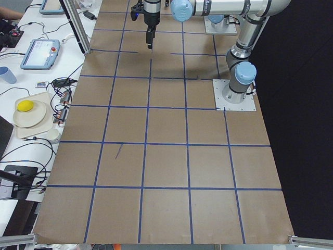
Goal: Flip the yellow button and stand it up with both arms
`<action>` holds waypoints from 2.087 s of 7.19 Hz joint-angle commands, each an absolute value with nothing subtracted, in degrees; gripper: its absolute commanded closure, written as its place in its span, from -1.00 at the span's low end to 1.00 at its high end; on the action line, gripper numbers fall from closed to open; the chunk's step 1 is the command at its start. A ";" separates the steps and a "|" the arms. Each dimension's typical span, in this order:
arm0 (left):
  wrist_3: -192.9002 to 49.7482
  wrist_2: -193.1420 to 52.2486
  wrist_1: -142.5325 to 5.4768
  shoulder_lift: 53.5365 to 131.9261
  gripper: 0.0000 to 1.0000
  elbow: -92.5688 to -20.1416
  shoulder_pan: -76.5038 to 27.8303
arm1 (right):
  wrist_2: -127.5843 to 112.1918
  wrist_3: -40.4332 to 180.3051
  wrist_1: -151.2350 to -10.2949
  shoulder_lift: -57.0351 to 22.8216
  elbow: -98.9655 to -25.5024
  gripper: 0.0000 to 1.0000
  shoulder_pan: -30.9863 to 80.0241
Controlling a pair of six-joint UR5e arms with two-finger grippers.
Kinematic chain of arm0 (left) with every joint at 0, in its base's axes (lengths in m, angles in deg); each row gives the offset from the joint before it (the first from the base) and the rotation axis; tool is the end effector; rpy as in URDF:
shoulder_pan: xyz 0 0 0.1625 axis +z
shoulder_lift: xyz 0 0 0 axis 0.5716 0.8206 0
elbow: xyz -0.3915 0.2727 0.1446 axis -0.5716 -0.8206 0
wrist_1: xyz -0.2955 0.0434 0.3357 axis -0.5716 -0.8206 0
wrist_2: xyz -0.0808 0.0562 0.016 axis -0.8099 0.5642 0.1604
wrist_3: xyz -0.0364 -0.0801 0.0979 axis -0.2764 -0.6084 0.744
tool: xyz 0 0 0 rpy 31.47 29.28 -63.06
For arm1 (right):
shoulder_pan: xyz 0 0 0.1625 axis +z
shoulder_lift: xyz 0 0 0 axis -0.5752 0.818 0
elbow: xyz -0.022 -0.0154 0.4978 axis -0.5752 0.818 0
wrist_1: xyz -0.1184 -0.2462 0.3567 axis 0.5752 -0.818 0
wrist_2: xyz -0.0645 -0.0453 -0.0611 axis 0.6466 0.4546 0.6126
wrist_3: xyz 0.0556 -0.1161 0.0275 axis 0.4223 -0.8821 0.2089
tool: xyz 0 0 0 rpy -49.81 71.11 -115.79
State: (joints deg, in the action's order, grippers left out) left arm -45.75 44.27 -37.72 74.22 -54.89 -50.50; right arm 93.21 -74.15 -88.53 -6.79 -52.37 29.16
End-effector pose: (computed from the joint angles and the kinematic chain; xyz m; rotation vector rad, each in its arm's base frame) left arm -0.0814 -0.5554 0.5323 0.1702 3.0711 -0.0930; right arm -0.1129 -0.6048 0.4898 -2.2678 1.8707 -0.2538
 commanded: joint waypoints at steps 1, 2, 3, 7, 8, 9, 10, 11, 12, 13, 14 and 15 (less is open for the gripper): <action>-48.58 44.34 -38.03 74.28 -1.00 -54.86 -50.57 | 93.37 -52.04 -88.04 -4.40 -51.15 -1.00 41.22; -48.50 44.16 -38.03 74.28 -1.00 -54.68 -50.48 | 93.29 -41.42 -88.48 -3.25 -51.41 -1.00 45.09; -48.76 43.81 -38.03 74.28 -1.00 -54.60 -50.48 | 93.37 -30.17 -88.74 -3.07 -51.07 -1.00 48.87; -49.29 42.40 -38.03 74.19 -1.00 -54.51 -50.48 | 102.25 -3.51 -89.72 -0.78 -52.73 -1.00 59.37; -49.29 42.49 -38.12 74.19 -1.00 -54.59 -50.48 | 102.60 5.88 -90.15 -0.17 -53.69 -1.00 59.72; -49.29 42.41 -38.12 74.19 -1.00 -54.68 -50.48 | 102.69 16.33 -90.15 1.57 -54.05 -1.00 59.72; -49.29 42.40 -38.12 74.10 -1.00 -54.94 -50.57 | 102.69 27.92 -89.80 3.68 -54.58 -1.00 59.63; -49.29 42.40 -38.12 74.10 -1.00 -54.86 -50.57 | 102.60 35.52 -90.41 4.05 -55.10 -1.00 59.37; -49.29 42.40 -38.03 74.10 -1.00 -54.86 -50.48 | 102.60 42.21 -91.63 4.05 -55.28 -1.00 59.28; -49.29 42.40 -38.12 74.10 -1.00 -54.77 -50.48 | 102.51 48.80 -95.39 3.88 -56.07 -1.00 59.28; -49.29 42.40 -38.03 74.10 -1.00 -54.60 -50.48 | 102.51 52.08 -97.51 4.05 -57.29 -1.00 59.28; -49.29 42.49 -38.03 74.10 -1.00 -54.77 -50.48 | 102.60 52.20 -97.79 4.14 -57.65 -1.00 59.28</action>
